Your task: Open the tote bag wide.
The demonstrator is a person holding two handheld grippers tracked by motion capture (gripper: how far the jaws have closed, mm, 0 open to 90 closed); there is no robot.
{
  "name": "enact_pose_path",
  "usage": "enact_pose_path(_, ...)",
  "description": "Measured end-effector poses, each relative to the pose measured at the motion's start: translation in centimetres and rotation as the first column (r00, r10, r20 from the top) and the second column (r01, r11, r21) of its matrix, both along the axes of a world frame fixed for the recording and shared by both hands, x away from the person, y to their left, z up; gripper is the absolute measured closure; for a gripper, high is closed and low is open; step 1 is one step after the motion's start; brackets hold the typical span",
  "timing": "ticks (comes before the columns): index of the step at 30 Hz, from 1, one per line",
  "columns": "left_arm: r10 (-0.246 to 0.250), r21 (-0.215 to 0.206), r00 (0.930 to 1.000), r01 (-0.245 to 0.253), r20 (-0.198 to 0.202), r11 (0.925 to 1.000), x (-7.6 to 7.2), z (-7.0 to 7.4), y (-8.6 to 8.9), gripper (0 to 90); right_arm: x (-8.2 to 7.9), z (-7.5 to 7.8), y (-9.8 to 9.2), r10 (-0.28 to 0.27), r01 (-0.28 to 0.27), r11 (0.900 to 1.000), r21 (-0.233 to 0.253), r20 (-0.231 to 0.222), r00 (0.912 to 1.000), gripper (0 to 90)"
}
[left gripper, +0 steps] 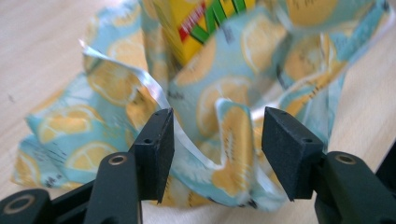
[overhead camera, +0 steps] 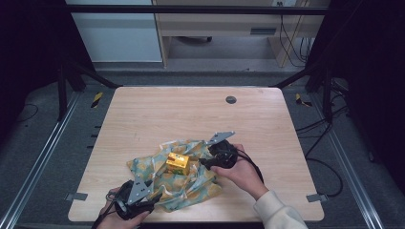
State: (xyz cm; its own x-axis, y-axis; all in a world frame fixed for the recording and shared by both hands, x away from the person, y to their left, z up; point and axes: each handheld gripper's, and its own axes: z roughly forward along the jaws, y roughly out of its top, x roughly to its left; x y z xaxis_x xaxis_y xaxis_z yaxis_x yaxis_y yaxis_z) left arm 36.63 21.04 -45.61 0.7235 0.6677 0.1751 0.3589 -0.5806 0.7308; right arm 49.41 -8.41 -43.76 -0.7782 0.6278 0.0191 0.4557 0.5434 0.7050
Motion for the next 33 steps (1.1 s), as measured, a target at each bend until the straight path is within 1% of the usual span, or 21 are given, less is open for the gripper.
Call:
enact_pose_path(2,0.015,-0.054,0.9996,-0.013,0.025,0.9984,0.1,0.3,0.1,44.5,-0.2,-0.4,0.2,0.006,-0.006,1.0,-0.017,-0.008,0.9999,43.0)
enact_pose_path(3,0.026,-0.082,0.999,-0.023,0.035,0.9964,0.1,0.5,0.2,44.7,-0.3,-0.6,0.2,0.007,-0.008,1.0,-0.017,-0.014,0.9999,43.0)
enact_pose_path(4,0.035,-0.099,0.9978,-0.03,0.056,0.9947,0.1,0.8,0.3,44.9,-0.5,-0.9,0.3,0.013,-0.013,1.0,-0.016,-0.018,0.9998,43.0)
enact_pose_path(5,0.041,-0.11,0.9967,-0.033,0.07,0.9934,0.2,0.9,0.3,45.9,-0.8,-1.1,0.3,0.022,-0.022,0.999,-0.026,-0.024,0.9995,42.9)
enact_pose_path(6,0.051,-0.113,0.9951,-0.042,0.085,0.9928,0.3,1.0,0.2,46.9,-1.0,-1.3,0.2,0.023,-0.023,0.999,-0.028,-0.028,0.9994,42.9)
enact_pose_path(8,0.064,-0.095,0.994,-0.056,0.089,0.9939,0.9,1.0,0.1,47.0,-1.4,-1.7,0.1,0.031,-0.032,0.999,-0.04,-0.035,0.9989,42.7)
enact_pose_path(9,0.079,-0.087,0.9927,-0.071,0.091,0.9936,1.4,0.8,-0.1,47.6,-1.6,-2.0,0.0,0.037,-0.038,0.998,-0.04,-0.033,0.9988,42.5)
enact_pose_path(10,0.089,-0.068,0.9924,-0.083,0.085,0.9942,1.9,0.6,-0.3,47.7,-1.8,-2.2,-0.1,0.032,-0.034,0.999,-0.036,-0.038,0.9988,42.3)
enact_pose_path(12,0.101,-0.025,0.9929,-0.1,0.063,0.9947,2.9,0.0,-0.6,48.8,-2.1,-2.6,-0.3,0.04,-0.041,0.998,-0.036,-0.047,0.9981,42.1)
enact_pose_path(14,0.115,0.01,0.9923,-0.115,0.047,0.9933,3.4,-0.5,-0.5,50.0,-2.4,-2.9,-0.3,0.04,-0.042,0.998,-0.042,-0.05,0.9979,42.1)
enact_pose_path(15,0.117,0.029,0.9922,-0.118,0.043,0.9925,3.6,-0.6,-0.3,52.2,-2.5,-3.2,-0.4,0.047,-0.049,0.998,-0.042,-0.05,0.9977,42.1)
enact_pose_path(16,0.123,0.032,0.9918,-0.124,0.035,0.9917,3.7,-0.7,-0.2,53.9,-2.7,-3.4,-0.4,0.05,-0.052,0.998,-0.045,-0.049,0.9976,42.0)
enact_pose_path(17,0.131,0.027,0.9909,-0.132,0.029,0.9909,3.9,-0.9,0.0,54.3,-2.8,-3.6,-0.4,0.053,-0.055,0.997,-0.05,-0.047,0.9975,42.0)
enact_pose_path(19,0.14,0.042,0.9901,-0.14,0.013,0.9892,4.3,-1.2,0.3,56.4,-3.1,-3.9,-0.6,0.06,-0.062,0.996,-0.06,-0.045,0.9972,42.0)
enact_pose_path(22,0.151,0.084,0.9884,-0.148,-0.021,0.9853,5.0,-2.0,0.3,59.3,-3.5,-4.2,-0.8,0.057,-0.059,0.997,-0.055,-0.045,0.9974,41.9)
enact_pose_path(23,0.148,0.097,0.9885,-0.145,-0.028,0.9847,5.2,-2.1,0.3,60.2,-3.6,-4.3,-1.0,0.058,-0.061,0.996,-0.062,-0.044,0.9973,41.9)
enact_pose_path(25,0.157,0.113,0.9871,-0.152,-0.033,0.9818,5.3,-2.4,0.2,60.9,-3.7,-4.5,-1.1,0.058,-0.06,0.997,-0.055,-0.041,0.9975,42.0)
enact_pose_path(27,0.156,0.137,0.9871,-0.149,-0.037,0.9793,5.3,-2.6,0.1,61.0,-3.9,-4.7,-1.2,0.06,-0.063,0.996,-0.066,-0.037,0.9975,42.0)
enact_pose_path(29,0.156,0.149,0.987,-0.149,-0.04,0.9777,5.3,-2.7,0.0,61.3,-4.0,-5.0,-1.3,0.068,-0.07,0.995,-0.068,-0.039,0.9969,42.1)
enact_pose_path(31,0.157,0.153,0.9867,-0.149,-0.042,0.9769,5.4,-2.8,0.0,61.4,-4.2,-5.2,-1.4,0.071,-0.074,0.994,-0.081,-0.035,0.9968,42.1)
enact_pose_path(33,0.157,0.156,0.9865,-0.148,-0.046,0.9766,5.4,-2.8,0.0,61.2,-4.3,-5.4,-1.5,0.076,-0.079,0.994,-0.081,-0.029,0.9966,42.2)
